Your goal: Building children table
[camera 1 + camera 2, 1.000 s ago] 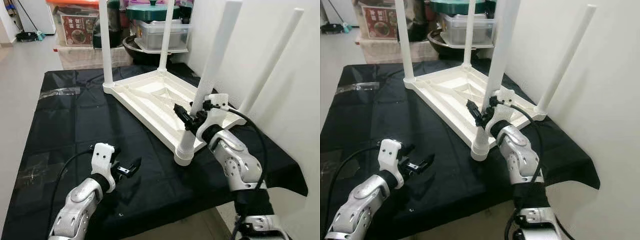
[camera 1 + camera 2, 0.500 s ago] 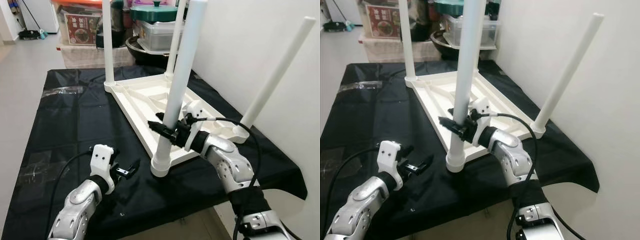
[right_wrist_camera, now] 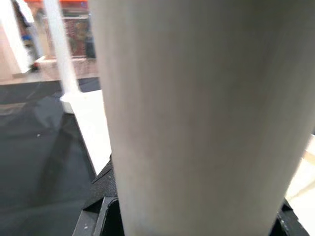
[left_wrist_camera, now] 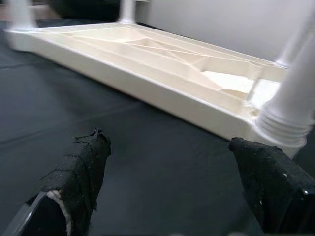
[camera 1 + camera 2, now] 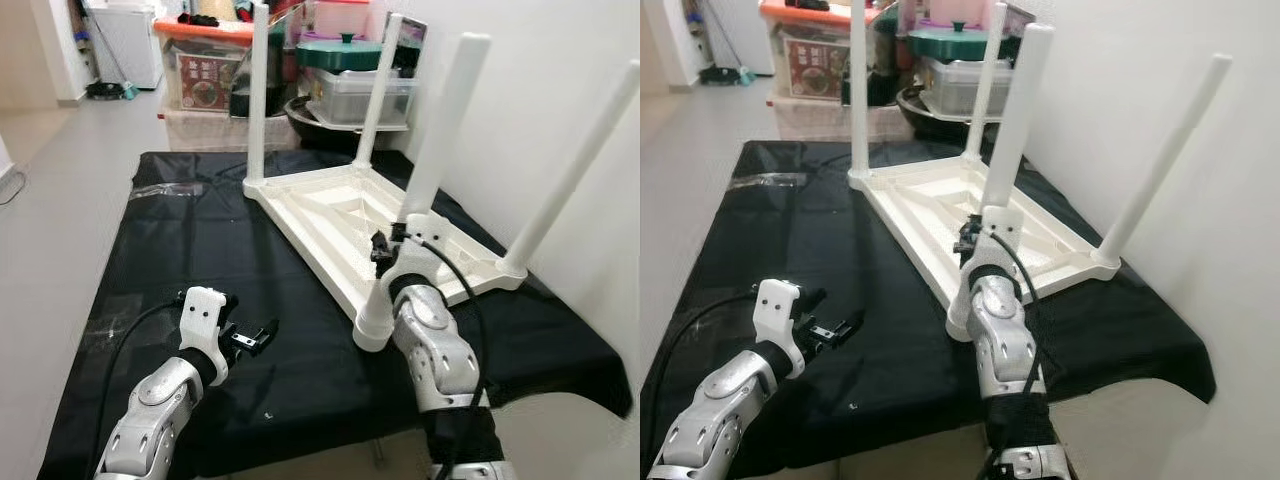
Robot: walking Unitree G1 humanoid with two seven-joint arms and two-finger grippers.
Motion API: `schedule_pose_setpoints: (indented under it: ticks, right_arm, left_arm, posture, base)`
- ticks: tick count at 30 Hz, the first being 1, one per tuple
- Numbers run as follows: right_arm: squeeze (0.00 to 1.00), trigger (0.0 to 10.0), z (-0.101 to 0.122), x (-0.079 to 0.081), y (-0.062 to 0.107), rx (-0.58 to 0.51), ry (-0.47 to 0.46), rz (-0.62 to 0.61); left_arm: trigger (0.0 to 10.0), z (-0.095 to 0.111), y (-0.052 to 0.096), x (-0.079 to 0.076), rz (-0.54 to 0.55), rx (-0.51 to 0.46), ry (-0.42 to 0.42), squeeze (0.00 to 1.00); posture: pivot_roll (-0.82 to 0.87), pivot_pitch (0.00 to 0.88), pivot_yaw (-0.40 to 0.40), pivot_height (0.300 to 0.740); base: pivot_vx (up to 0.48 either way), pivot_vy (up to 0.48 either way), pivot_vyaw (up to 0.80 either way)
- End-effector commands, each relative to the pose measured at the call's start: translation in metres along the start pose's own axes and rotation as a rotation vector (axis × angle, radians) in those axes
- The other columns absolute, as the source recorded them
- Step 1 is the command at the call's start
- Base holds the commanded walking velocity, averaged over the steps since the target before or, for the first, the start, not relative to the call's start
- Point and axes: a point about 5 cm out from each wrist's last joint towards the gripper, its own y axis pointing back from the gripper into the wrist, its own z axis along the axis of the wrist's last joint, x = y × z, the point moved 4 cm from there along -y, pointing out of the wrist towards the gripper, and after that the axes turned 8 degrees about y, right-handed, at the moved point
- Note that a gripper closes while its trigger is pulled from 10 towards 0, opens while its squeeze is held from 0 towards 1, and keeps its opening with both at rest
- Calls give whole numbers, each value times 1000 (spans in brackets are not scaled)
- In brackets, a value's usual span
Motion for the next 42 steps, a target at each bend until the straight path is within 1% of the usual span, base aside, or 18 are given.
schedule_pose_setpoints:
  ticks: [1, 2, 3, 4, 8, 9, 16, 17, 19, 24, 26, 28, 31, 35, 36, 37, 38, 42]
  right_arm:
    - [0, 10000, -26, 18, 4, 109, 4, 107]
    - [0, 10000, -26, 18, 4, 109, 4, 107]
    - [1000, 10000, -21, 20, 3, 84, -23, 128]
    - [761, 10000, -4, 21, -1, 19, -72, 257]
    - [761, 10000, 17, 20, -3, -55, -111, 385]
    - [0, 10000, 29, 17, 1, -117, -104, 495]
    - [0, 10000, 33, 7, 14, -176, -8, 811]
    - [0, 1922, 27, 8, 13, -161, 3, 827]
    - [0, 0, 18, 3, -1, -106, -25, 762]
    - [0, 0, 7, -13, -20, -31, -43, 580]
    - [0, 0, -10, -43, -37, 97, 12, 262]
    - [0, 0, -34, -116, -18, 216, -2, -445]
    - [0, 0, -40, -118, -10, 238, -19, -503]
    - [0, 0, -40, -69, 8, 224, -72, -380]
    - [0, 4588, -35, -49, 10, 206, -61, -296]
    - [0, 4588, -35, -49, 10, 206, -61, -296]
    - [0, 10000, -31, -32, 9, 193, -29, -207]
    - [0, 10000, -11, -16, 6, 77, 12, -73]
  left_arm:
    - [10000, -1, -1, 2, 0, 15, -15, 0]
    - [10000, -1, -1, 2, 0, 15, -15, 0]
    - [10000, -1, -1, 3, 2, 14, -15, 0]
    - [10000, -1, -1, 4, 6, 11, -14, 0]
    - [10000, -1, 0, 4, 10, 8, -14, 0]
    - [10000, -2, -1, 3, 9, 9, -11, 0]
    - [10000, 1, -4, 1, -4, 2, -15, 0]
    - [10000, 0, -3, 3, 3, 3, -18, 0]
    - [10000, 0, -1, 5, 9, 2, -18, 0]
    - [10000, -1, 2, 4, 13, 1, -15, 0]
    - [10000, -2, 4, 2, 16, 3, -11, 0]
    - [10000, -4, 5, 0, 16, 5, -6, 0]
    - [10000, -4, 5, 0, 15, 6, -6, 0]
    - [10000, -4, 2, 0, 7, 10, -7, 0]
    - [10000, -4, 1, -1, 0, 12, -8, 0]
    - [10000, -4, 1, -1, 0, 12, -8, 0]
    - [10000, -5, 0, -1, -5, 14, -8, 0]
    - [10000, -5, -2, -4, -17, 15, -6, 0]
  posture:
    - [122, 0, -91, 740]
    - [122, 0, -91, 740]
    - [122, 0, -91, 740]
    - [124, 0, -99, 740]
    - [123, 0, -99, 740]
    - [113, 0, -93, 740]
    - [131, 0, -106, 740]
    - [135, 0, -113, 740]
    - [141, 0, -120, 740]
    - [146, 0, -123, 740]
    - [144, 0, -124, 740]
    - [142, 0, -120, 740]
    - [142, 0, -120, 740]
    - [117, 0, -97, 740]
    - [105, 0, -88, 740]
    - [105, 0, -88, 740]
    - [105, 0, -88, 740]
    - [104, 0, -90, 740]
  base:
    - [0, 0, 0]
    - [0, 0, 0]
    - [0, 0, 0]
    - [0, 0, 0]
    - [0, 0, 0]
    - [0, 0, 0]
    - [0, 0, 0]
    - [0, 0, 0]
    - [0, 0, 0]
    - [0, 0, 0]
    - [0, 0, 0]
    - [0, 0, 0]
    - [0, 0, 0]
    - [0, 0, 0]
    - [0, 0, 0]
    - [0, 0, 0]
    - [0, 0, 0]
    - [0, 0, 0]
